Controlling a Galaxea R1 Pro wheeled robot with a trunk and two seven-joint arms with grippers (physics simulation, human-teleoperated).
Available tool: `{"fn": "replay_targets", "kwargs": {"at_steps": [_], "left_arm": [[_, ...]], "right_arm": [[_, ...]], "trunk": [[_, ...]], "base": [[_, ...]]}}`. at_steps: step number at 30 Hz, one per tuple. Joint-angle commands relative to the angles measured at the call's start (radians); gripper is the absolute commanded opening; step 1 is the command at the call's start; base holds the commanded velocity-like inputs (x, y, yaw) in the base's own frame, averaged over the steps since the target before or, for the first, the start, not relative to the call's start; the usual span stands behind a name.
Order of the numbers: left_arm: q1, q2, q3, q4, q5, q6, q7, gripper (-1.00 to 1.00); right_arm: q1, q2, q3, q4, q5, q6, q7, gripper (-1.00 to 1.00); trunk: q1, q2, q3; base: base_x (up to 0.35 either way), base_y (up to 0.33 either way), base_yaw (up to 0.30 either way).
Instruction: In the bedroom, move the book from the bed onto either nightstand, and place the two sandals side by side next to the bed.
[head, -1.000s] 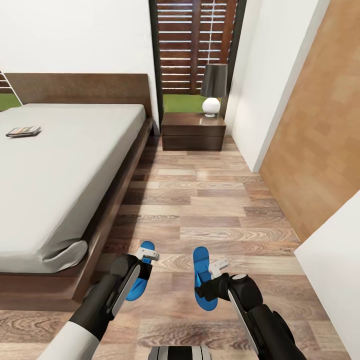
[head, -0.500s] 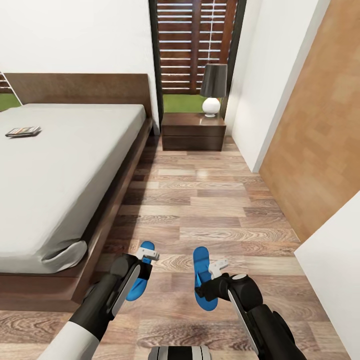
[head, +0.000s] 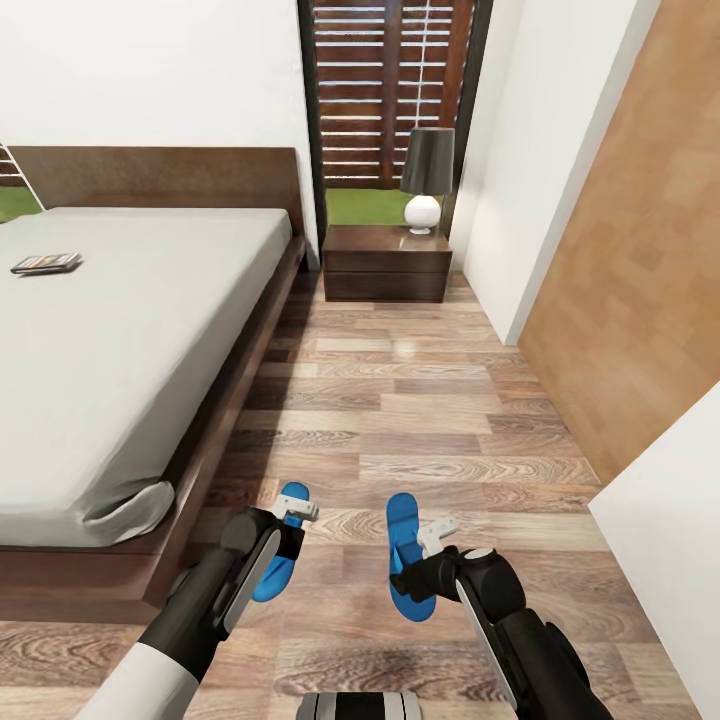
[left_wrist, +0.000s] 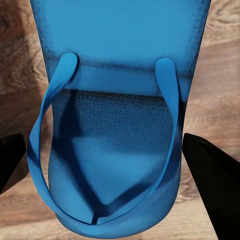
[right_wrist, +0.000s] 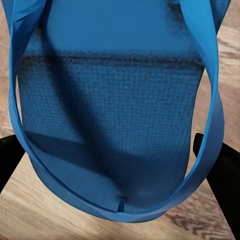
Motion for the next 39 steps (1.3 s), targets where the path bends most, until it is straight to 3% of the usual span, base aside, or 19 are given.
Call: {"fn": "replay_targets", "kwargs": {"at_steps": [1, 39], "left_arm": [[-0.001, 0.0, -0.001, -0.001, 0.01, 0.003, 0.01, -1.0], [-0.001, 0.0, -0.001, -0.001, 0.01, 0.003, 0.009, -1.0]], "right_arm": [[0.0, 0.0, 0.0, -0.001, 0.01, 0.004, 0.008, -1.0], [0.0, 0.0, 0.0, -0.001, 0.01, 0.004, 0.01, -1.0]], "trunk": [[0.0, 0.0, -0.001], [0.0, 0.0, -0.001]], "base": [[0.016, 0.0, 0.0], [0.137, -0.023, 0.0]]}}
